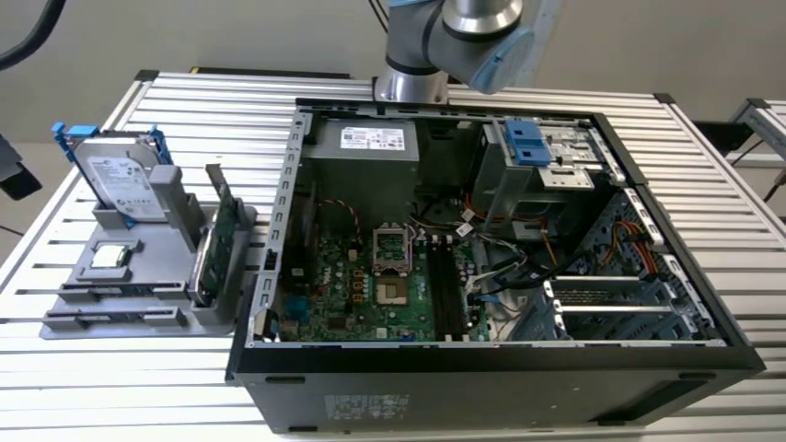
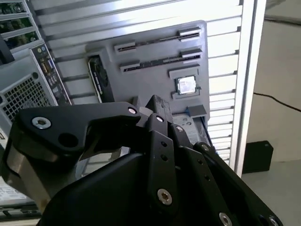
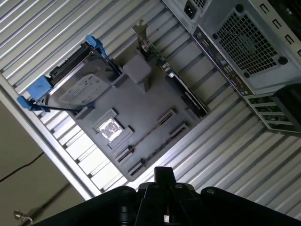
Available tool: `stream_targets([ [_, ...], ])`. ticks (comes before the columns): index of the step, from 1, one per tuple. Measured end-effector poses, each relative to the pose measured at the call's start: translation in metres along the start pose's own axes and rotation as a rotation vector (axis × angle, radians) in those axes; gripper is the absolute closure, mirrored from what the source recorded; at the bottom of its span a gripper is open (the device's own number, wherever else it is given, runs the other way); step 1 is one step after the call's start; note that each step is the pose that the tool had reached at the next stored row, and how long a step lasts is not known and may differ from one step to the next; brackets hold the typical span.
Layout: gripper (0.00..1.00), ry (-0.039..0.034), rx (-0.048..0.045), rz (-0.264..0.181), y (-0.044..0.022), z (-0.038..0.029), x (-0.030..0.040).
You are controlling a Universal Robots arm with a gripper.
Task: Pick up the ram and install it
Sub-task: 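Pick up the ram and move it above insertion slot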
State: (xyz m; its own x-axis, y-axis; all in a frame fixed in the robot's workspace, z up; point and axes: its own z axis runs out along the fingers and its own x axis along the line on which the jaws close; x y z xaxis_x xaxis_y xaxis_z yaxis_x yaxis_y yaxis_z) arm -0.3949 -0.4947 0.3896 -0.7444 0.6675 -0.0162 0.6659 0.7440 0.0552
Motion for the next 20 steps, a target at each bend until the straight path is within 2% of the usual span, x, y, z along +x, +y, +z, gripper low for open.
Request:
stream_targets([
  [20,1.00,-0.0114,0.0034,0.208,-0.0019,-0.0001,0.0021],
])
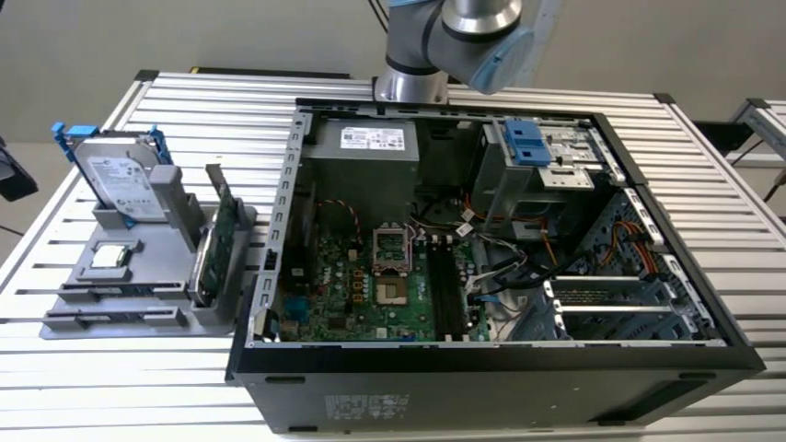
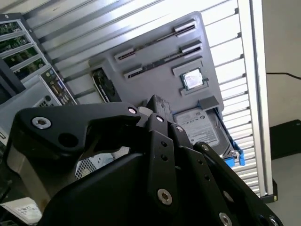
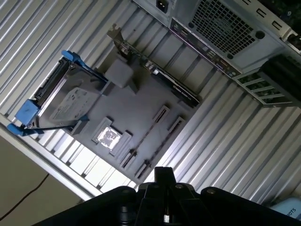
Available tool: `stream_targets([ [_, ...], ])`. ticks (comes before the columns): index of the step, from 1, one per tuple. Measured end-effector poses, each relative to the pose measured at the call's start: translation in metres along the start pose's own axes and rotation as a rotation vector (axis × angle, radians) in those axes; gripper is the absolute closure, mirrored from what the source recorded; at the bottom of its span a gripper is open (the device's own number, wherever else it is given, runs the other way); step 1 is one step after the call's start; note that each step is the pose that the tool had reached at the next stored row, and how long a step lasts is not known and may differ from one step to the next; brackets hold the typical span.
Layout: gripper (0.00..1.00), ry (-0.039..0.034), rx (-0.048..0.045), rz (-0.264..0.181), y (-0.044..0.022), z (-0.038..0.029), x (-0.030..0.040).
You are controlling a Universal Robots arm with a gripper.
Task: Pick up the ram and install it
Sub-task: 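Pick up the ram and move it above insertion slot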
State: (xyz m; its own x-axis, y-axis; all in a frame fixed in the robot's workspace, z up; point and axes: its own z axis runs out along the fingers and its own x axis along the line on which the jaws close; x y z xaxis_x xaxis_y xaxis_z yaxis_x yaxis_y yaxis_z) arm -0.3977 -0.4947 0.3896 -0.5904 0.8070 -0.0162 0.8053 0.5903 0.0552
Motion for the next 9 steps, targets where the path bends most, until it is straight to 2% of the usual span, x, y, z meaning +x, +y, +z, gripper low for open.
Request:
stream_targets([
  [9,1.00,-0.0057,0.0017,0.102,-0.0009,-0.0001,0.0007],
])
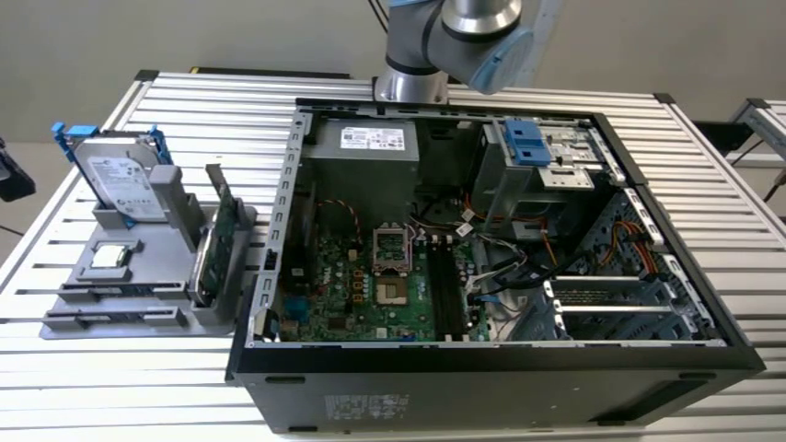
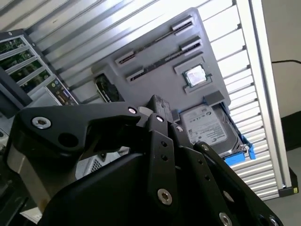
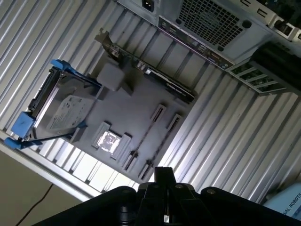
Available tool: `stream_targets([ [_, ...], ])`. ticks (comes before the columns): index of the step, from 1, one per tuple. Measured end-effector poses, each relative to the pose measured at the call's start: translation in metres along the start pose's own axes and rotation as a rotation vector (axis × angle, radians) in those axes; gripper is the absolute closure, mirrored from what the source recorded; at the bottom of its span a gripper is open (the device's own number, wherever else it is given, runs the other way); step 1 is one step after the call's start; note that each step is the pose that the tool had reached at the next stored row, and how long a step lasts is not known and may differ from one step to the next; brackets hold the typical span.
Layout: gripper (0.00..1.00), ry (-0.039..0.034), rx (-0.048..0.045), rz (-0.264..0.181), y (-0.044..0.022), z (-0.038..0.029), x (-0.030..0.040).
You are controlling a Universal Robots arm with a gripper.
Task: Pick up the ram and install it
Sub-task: 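Pick up the ram and move it above insertion slot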
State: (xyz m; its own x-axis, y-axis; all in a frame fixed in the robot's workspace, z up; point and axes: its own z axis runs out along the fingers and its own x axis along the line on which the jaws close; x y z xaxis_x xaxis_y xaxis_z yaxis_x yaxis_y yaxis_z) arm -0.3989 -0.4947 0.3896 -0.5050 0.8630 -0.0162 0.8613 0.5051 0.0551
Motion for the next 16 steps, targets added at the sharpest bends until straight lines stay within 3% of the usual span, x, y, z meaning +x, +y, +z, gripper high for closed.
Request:
stream_targets([
  [16,1.00,-0.0100,0.0028,0.181,-0.0009,0.0000,0.0005],
])
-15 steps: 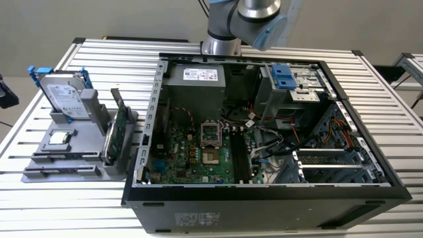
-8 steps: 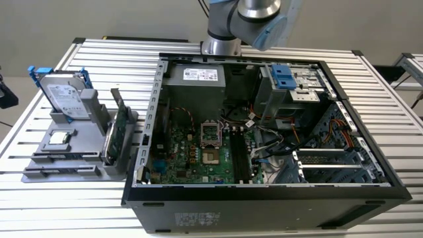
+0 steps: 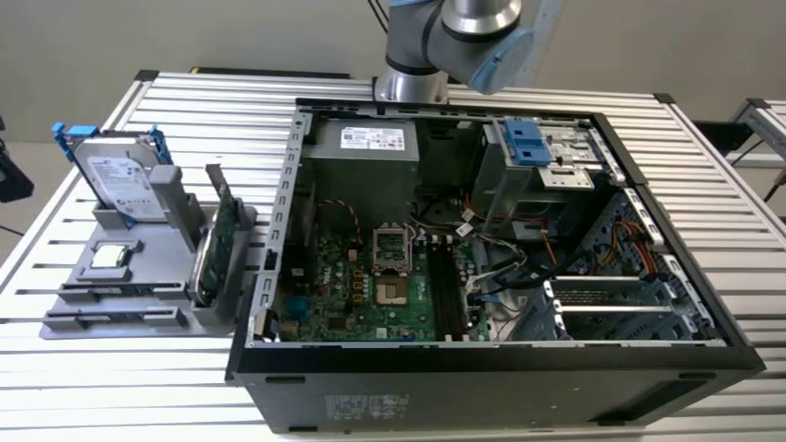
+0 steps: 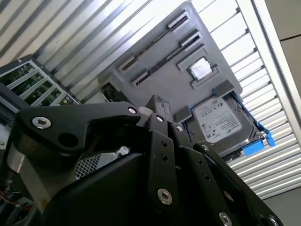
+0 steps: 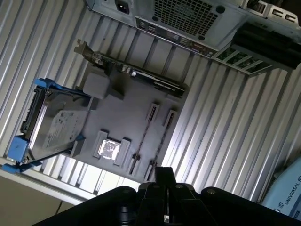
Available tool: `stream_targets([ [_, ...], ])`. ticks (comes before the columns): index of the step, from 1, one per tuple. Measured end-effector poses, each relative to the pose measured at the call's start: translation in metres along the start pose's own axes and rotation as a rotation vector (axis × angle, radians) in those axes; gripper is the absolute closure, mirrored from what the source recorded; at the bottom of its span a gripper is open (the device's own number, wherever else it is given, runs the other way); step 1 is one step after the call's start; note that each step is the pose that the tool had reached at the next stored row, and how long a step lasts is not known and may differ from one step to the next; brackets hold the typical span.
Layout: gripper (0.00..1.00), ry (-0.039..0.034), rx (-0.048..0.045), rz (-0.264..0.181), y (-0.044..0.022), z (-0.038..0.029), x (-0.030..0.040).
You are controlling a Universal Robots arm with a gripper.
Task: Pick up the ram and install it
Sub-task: 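Pick up the ram and move it above insertion slot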
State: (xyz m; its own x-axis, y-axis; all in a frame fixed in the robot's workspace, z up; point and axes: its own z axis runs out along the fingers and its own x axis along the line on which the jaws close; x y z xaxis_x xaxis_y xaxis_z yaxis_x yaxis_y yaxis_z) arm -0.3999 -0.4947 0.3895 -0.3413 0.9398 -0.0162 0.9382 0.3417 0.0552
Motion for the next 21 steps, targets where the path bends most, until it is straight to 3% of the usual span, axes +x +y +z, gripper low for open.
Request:
stream_targets([
  [21,1.00,-0.0113,0.0055,0.246,-0.0006,-0.0001,0.0003],
])
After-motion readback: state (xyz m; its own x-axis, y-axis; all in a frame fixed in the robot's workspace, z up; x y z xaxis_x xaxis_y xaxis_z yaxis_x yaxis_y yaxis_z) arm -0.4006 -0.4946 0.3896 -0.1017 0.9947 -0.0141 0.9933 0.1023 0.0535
